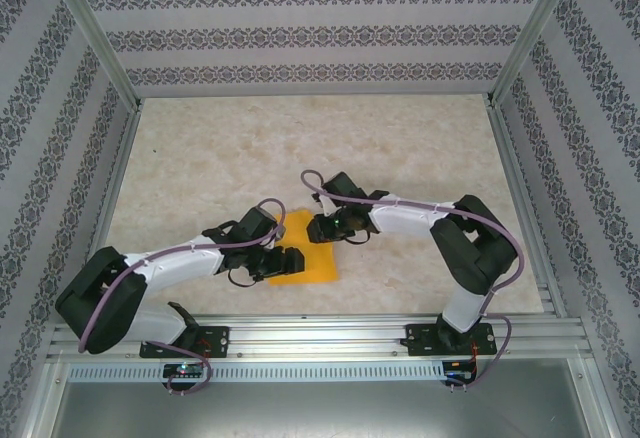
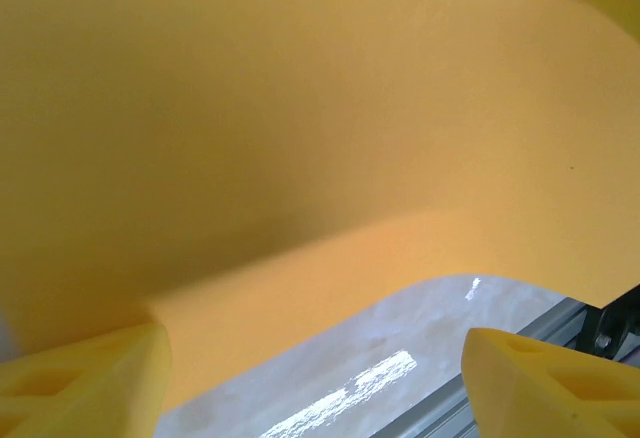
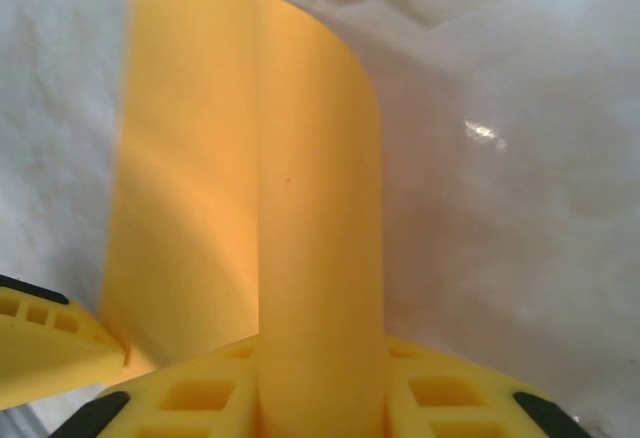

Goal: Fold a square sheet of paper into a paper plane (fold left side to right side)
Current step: Pick up the square sheet of paper from the bottom-center of the table, then place a square sheet of paper at the center of the table.

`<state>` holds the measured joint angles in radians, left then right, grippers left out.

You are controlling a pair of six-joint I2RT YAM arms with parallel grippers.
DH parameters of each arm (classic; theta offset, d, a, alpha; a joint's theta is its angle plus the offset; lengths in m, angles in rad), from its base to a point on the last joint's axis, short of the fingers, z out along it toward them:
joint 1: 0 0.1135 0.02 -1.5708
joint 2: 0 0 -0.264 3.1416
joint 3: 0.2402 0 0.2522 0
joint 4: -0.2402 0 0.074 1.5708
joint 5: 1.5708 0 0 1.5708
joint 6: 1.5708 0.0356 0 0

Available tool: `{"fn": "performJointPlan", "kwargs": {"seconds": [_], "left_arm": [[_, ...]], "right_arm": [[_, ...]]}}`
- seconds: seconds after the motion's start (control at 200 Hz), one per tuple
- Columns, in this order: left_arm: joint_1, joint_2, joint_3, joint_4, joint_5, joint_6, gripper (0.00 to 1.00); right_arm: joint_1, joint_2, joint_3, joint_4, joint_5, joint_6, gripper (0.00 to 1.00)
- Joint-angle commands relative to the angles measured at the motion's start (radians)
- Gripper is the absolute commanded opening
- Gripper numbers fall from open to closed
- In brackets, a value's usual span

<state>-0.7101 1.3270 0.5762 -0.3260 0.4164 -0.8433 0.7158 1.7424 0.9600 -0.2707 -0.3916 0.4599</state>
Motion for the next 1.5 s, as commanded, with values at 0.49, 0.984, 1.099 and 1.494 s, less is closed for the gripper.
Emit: {"fn": "performJointPlan", "kwargs": {"seconds": [0.49,0.984,1.099,1.494], "left_arm": [[0.275,-0.313,0.149,-0.077,0.020,0.196,0.94],[0.348,-0.170,0.475,0.135,0.382,0.354,1.00],[0.348,-0.140,0.540,0.167,0.447,0.364,1.00],[0.345,-0.110,0.605,0.319,0.605,0.323,1.00]], "right_arm": [[-0.276,-0.225,-0.137,0.285,-0.398,0.089,0.21],[-0.455,-0.469,0.074,0.319,-0.707,0.152,0.20],[-0.455,-0.517,0.130,0.308,-0.736,0.175,0.20],[-0.399,-0.634,0.259,0.269,-0.770,0.209,0.18]]}}
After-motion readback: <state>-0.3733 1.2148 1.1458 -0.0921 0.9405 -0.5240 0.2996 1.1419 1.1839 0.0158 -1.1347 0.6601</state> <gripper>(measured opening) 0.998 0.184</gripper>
